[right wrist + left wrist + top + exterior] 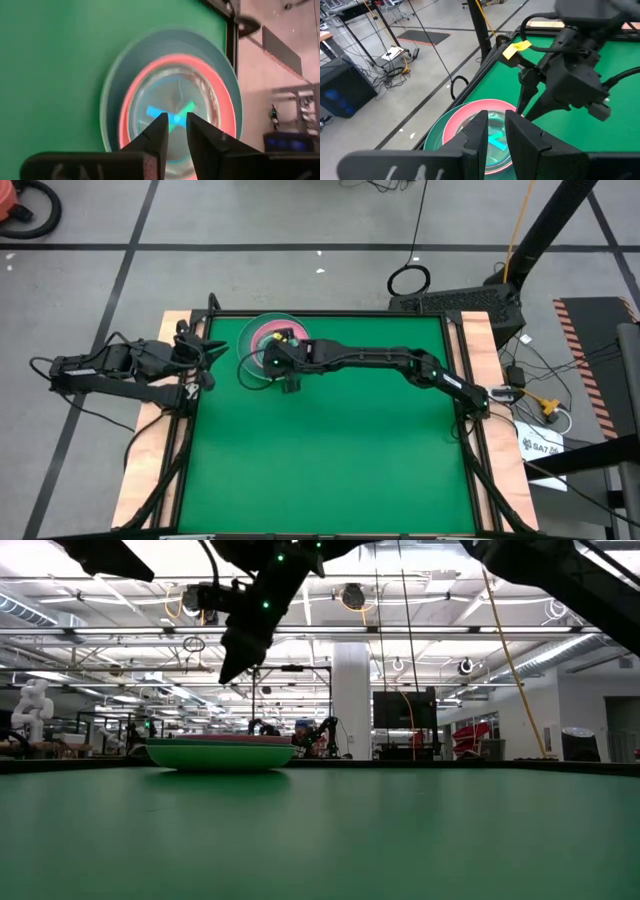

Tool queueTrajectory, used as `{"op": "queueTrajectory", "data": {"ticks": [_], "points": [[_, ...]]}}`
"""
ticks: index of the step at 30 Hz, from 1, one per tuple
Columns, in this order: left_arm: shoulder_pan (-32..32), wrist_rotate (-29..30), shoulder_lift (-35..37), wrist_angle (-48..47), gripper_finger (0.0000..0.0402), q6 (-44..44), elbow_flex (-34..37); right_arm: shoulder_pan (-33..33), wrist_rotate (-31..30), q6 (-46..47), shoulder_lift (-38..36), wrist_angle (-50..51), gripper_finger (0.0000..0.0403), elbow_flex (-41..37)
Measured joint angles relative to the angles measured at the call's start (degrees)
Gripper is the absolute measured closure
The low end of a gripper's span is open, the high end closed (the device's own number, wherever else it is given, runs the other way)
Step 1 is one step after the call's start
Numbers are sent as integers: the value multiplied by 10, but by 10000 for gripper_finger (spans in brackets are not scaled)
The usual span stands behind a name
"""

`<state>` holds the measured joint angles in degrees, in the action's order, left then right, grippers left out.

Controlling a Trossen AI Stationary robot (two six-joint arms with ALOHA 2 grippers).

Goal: Stack plastic plates
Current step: Return to Home Position

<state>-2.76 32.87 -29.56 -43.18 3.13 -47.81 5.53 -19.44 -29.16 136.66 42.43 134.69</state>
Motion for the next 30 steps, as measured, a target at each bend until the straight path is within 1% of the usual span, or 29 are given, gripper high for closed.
{"op": "queueTrajectory", "data": {"ticks": [5,8,13,15,20,25,30], "points": [[0,-7,0,-10,328,36,0,-14,0,32,-6,-4,325,0],[-4,-13,0,-19,328,61,2,-20,0,76,-13,9,315,0],[-28,-14,0,1,328,107,34,-25,-1,125,-26,57,307,0],[-43,-15,0,15,328,130,51,-30,-2,129,-33,100,308,0],[-90,-15,-1,56,328,179,86,-66,-1,123,-50,133,318,0],[-131,-14,-1,115,328,178,108,-102,1,121,-64,142,329,0],[-170,8,-11,133,328,176,109,-128,3,130,-68,164,338,0]]}}
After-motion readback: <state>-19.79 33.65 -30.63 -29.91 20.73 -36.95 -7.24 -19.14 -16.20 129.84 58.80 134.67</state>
